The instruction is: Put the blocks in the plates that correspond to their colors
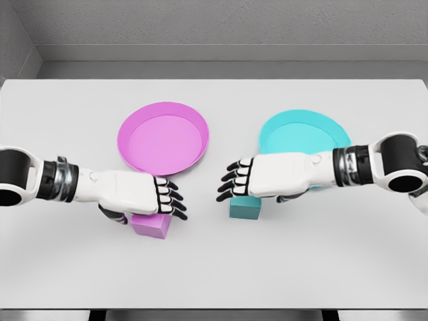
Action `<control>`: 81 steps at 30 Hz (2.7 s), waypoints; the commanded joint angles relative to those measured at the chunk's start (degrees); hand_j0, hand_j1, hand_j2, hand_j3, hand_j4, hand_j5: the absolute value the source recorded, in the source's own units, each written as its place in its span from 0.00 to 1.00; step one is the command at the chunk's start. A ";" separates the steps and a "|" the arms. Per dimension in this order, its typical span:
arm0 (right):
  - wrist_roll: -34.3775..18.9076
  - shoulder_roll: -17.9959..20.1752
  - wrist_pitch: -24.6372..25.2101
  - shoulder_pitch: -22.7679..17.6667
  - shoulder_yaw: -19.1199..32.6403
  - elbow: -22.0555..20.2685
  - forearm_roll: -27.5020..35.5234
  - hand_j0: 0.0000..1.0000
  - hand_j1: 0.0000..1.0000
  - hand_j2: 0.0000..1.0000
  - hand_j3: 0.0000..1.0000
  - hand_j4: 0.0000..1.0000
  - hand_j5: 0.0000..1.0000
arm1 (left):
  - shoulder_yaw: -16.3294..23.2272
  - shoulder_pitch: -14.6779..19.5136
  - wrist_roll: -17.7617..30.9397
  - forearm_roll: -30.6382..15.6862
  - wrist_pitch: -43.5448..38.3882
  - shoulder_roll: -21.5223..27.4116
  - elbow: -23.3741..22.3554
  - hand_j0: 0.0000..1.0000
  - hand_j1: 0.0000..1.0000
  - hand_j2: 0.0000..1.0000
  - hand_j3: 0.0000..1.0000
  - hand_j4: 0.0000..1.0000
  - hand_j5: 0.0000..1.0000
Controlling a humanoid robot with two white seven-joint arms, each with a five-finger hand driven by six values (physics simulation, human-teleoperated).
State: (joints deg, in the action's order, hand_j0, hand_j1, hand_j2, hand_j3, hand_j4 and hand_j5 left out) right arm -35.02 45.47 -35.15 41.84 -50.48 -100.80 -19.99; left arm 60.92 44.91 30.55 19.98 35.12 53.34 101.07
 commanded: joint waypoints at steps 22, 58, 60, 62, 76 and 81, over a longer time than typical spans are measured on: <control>0.02 -3.37 0.15 -0.26 -2.26 2.10 -8.23 1.00 1.00 1.00 1.00 1.00 1.00 | -0.01 -0.70 2.41 -0.11 -0.12 -0.79 -0.09 0.48 0.48 0.48 0.48 0.48 0.48; 0.02 -5.22 0.15 -0.62 9.96 9.13 -0.41 0.67 0.67 0.67 0.67 0.67 0.67 | -5.90 10.28 1.79 -4.77 -0.12 -6.67 -15.02 0.31 0.31 0.31 0.31 0.31 0.31; 0.02 -5.13 0.15 -0.62 14.35 14.05 3.64 0.67 0.67 0.67 0.67 0.67 0.67 | -6.42 10.28 1.79 -4.60 -0.12 -8.78 -17.66 0.32 0.32 0.32 0.32 0.32 0.32; 0.02 -5.13 0.15 -0.62 17.87 20.90 5.31 0.67 0.67 0.67 0.67 0.67 0.67 | -6.43 10.19 1.79 -4.51 -0.12 -10.19 -20.82 0.32 0.32 0.32 0.32 0.32 0.32; 0.02 -4.96 0.15 -1.58 24.37 34.62 5.05 1.00 1.00 1.00 1.00 1.00 1.00 | -6.51 10.19 2.23 -1.43 -0.12 -15.02 -30.67 0.88 0.88 0.88 0.88 0.88 0.88; 0.02 -4.43 0.15 -1.67 27.71 35.23 5.05 1.00 1.00 1.00 1.00 1.00 1.00 | -6.51 10.19 2.14 -1.70 -0.12 -15.46 -30.58 0.98 0.98 0.98 0.98 0.98 0.98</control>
State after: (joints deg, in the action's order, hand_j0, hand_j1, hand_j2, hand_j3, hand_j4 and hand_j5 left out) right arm -35.03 40.80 -35.17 39.90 -23.82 -65.76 -15.30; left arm 54.47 55.11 32.67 18.74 35.16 38.02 70.57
